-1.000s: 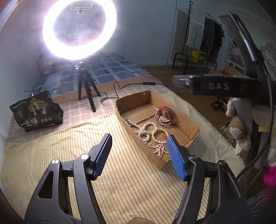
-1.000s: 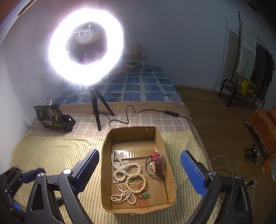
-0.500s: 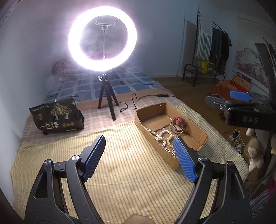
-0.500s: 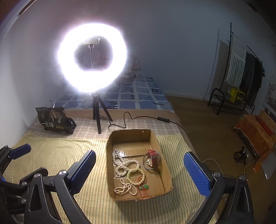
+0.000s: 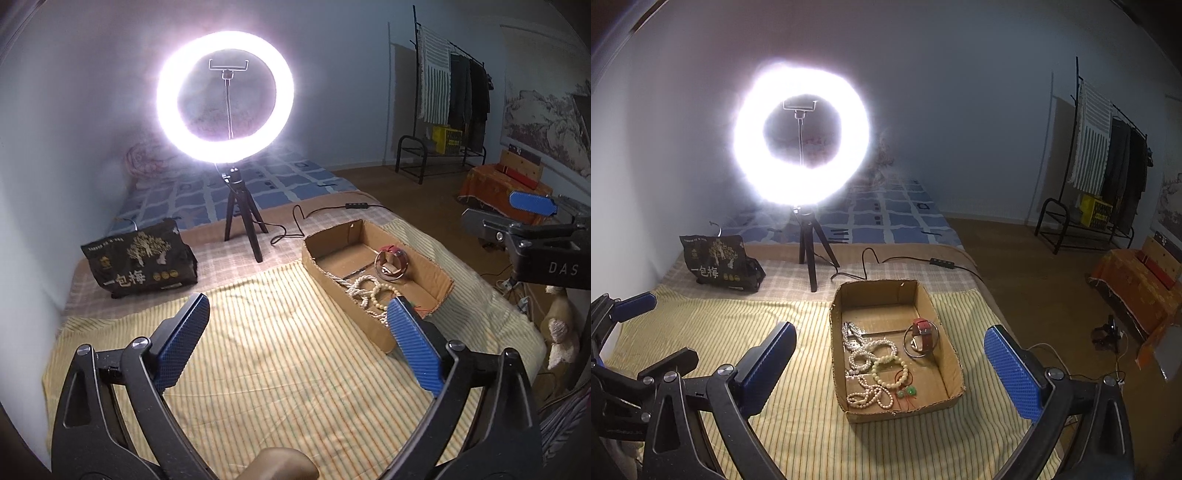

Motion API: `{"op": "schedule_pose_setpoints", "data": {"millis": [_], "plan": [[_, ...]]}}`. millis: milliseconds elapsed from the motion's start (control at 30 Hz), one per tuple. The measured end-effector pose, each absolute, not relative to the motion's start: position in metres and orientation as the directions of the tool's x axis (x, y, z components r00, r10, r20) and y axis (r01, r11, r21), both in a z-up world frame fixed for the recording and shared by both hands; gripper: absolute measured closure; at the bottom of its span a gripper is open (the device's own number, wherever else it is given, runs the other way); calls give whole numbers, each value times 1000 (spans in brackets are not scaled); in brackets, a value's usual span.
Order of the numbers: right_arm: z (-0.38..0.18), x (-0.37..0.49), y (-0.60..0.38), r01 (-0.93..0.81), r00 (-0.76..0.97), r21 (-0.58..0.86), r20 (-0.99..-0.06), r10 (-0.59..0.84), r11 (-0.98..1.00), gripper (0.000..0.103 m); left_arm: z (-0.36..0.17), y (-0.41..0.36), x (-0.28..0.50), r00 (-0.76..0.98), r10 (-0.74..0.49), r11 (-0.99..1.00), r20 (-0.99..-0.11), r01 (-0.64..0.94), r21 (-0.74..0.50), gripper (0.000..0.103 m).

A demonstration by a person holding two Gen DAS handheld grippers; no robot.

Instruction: Organize jewelry

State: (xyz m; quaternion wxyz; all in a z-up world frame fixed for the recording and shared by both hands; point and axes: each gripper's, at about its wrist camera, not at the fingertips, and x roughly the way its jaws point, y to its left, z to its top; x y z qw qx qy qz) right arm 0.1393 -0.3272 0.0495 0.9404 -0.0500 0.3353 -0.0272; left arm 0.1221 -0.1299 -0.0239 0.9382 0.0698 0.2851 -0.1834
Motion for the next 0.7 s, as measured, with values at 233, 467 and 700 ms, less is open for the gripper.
{"op": "schedule_pose_setpoints", "data": {"millis": [233,467,700], "plan": [[49,140,-324,24,782,-99,-619,-81,995,0,-25,-133,124,764,-272,930,-585,364,43,1],[45,140,-324,28,776,-101,-625,-85,995,0,-24,-134,124,767,-243,938,-594,342,59,1],[45,139,-325,32,777,-99,-624,-87,995,0,-25,-134,125,758,-244,938,-605,343,51,1]]}}
